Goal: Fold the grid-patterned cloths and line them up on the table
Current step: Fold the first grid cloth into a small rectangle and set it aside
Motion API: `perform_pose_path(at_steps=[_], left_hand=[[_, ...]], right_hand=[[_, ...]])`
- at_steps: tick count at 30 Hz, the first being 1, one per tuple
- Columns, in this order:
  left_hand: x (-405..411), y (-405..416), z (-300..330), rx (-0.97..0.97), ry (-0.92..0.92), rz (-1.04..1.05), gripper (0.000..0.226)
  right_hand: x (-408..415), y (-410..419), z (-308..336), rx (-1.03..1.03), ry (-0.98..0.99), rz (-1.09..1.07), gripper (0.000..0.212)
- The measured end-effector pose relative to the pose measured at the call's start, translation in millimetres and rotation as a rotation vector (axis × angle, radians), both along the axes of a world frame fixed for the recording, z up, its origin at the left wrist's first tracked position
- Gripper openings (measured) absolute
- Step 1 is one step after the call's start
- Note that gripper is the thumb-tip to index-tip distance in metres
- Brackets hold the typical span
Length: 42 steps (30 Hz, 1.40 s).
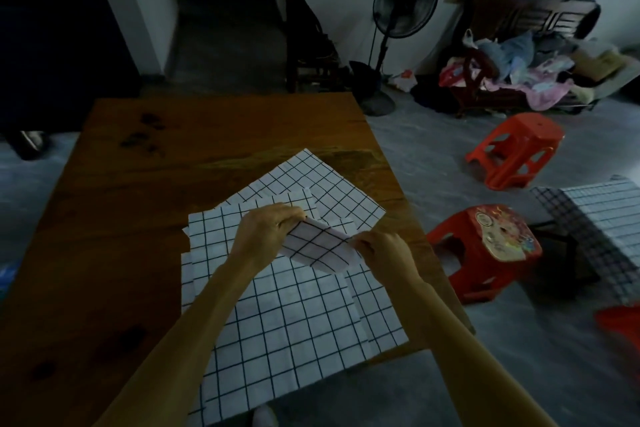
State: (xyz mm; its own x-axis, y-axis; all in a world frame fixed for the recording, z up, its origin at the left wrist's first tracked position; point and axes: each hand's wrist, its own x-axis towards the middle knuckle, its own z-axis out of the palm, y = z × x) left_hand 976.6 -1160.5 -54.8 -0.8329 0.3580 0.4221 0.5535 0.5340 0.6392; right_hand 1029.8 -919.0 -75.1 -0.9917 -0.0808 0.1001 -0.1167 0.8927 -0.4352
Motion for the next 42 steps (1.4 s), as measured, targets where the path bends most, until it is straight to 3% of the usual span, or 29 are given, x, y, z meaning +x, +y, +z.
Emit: perform_pose_path(at_steps=[5,9,14,18,23,27,32,37,42], left_hand=[[31.4,42.4,15.0,-0.089,0.05,-0.026,0.021],[69.5,102.5,25.9,-0.083,0.036,0.014,0.021],[125.3,168.9,24.0,0.214,-0.197,0.253,0.058],[155.5,208.7,6.1,0.342,-0.456,0.232,0.073],[167.8,296.4,14.1,0.428,-0.643,0.189,0.07],[154.1,346.3,17.5,0.452,-0.625,0.08,0.033],[117.7,399.3,-3.2,0.452,-0.648,0.081,0.02],[57.6,451.0,-30.7,0.448,-0.61,0.084,0.007],[-12.3,488.8,-50.4,0.399,-0.569,0.132,0.016]], right_hand=[[19.0,9.8,6.3,-0.132,0.044,0.064,0.026],[46.4,37.7,24.6,-0.249,0.199,0.079,0.008],[95.3,125.7,39.0,-0.552,0.155,-0.062,0.016],[119.0,175.4,42.4,-0.721,0.059,-0.15,0.013],[145.0,248.6,51.0,-0.889,0.036,-0.205,0.014],[146.5,291.8,49.0,-0.991,-0.017,-0.275,0.013],[123.1,339.0,36.4,-0.938,-0.02,-0.339,0.017],[67.1,392.0,15.9,-0.69,0.004,-0.349,0.032],[-5.4,438.8,14.3,-0.515,-0.036,-0.33,0.025]])
